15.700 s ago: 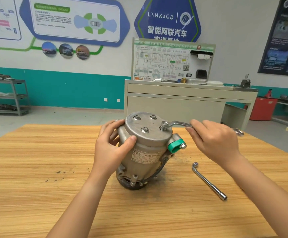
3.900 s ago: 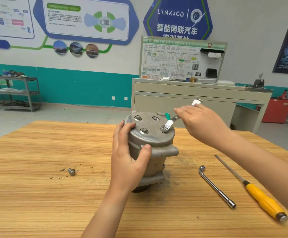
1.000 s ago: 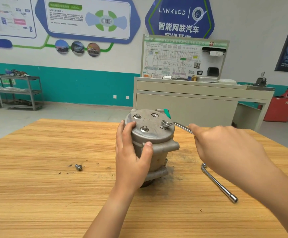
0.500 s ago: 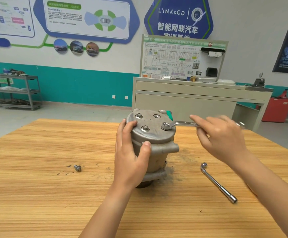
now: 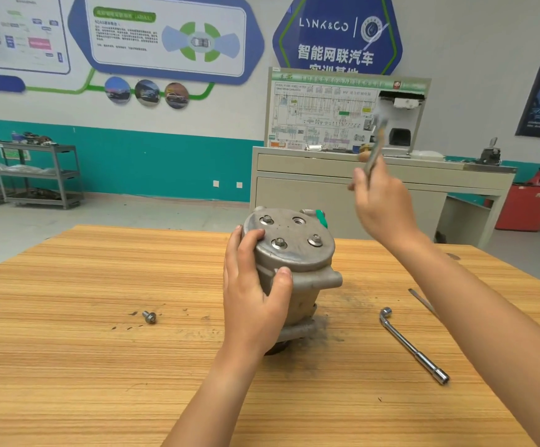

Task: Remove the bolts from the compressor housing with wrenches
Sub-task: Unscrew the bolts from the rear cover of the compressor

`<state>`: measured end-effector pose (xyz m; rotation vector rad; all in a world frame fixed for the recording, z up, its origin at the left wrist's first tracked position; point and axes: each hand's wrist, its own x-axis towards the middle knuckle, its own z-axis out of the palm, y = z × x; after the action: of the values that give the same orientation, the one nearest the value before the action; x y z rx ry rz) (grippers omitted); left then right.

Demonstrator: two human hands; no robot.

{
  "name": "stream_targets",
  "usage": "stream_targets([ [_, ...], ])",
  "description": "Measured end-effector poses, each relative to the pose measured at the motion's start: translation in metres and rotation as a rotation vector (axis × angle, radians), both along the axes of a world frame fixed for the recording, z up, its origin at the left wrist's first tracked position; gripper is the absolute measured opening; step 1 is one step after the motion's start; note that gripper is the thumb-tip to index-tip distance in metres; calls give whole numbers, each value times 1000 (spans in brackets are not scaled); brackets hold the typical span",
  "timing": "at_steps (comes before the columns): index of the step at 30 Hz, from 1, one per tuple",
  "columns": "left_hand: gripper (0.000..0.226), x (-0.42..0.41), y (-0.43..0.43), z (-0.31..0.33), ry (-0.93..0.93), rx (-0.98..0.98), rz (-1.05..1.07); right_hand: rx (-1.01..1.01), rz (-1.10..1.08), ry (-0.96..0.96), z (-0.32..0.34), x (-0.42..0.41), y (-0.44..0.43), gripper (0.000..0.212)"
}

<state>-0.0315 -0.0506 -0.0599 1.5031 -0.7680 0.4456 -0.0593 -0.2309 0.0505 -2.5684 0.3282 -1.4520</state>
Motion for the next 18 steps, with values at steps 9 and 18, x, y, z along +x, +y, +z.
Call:
stream_targets([
  [9, 60, -6, -6, 0, -19, 11, 61, -463, -235, 597, -16, -105, 39, 49],
  [18, 56, -7, -6, 1, -27, -6, 70, -473, -369, 702, -19, -101, 51, 53],
])
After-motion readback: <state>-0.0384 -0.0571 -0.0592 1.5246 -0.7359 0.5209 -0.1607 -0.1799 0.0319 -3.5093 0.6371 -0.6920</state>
